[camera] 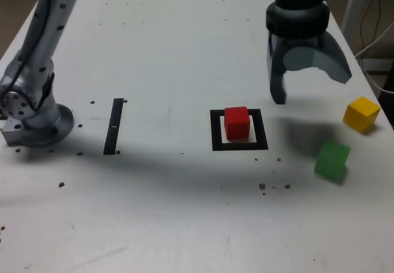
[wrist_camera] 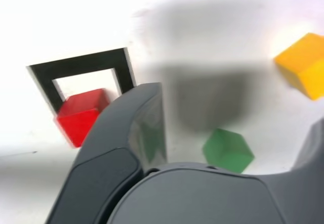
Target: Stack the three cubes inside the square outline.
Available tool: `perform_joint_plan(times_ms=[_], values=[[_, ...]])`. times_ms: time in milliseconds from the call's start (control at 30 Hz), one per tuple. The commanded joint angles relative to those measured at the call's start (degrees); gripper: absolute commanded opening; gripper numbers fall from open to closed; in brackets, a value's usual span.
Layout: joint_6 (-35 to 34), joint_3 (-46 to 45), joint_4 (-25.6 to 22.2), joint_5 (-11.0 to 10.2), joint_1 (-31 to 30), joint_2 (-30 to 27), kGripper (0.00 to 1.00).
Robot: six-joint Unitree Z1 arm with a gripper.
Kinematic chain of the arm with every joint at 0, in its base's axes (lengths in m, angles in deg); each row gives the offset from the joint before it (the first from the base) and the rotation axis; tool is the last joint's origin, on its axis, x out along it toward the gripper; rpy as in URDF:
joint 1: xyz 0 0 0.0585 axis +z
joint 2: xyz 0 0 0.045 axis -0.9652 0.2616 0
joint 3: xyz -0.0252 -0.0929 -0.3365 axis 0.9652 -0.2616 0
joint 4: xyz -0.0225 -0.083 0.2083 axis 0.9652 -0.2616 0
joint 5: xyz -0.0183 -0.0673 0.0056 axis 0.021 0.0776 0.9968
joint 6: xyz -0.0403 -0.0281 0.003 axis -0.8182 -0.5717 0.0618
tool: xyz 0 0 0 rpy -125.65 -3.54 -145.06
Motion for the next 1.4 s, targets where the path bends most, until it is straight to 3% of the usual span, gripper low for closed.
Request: perform_joint_plan(times_ms=[0,933,1367], values=[[0.4,1.7,0.0,0.1,-0.1,1.4,1.0],[6.5,16.7,1.7,0.6,0.0,13.6,0.99],[18.2,18.4,1.3,0.9,0.1,14.7,0.91]])
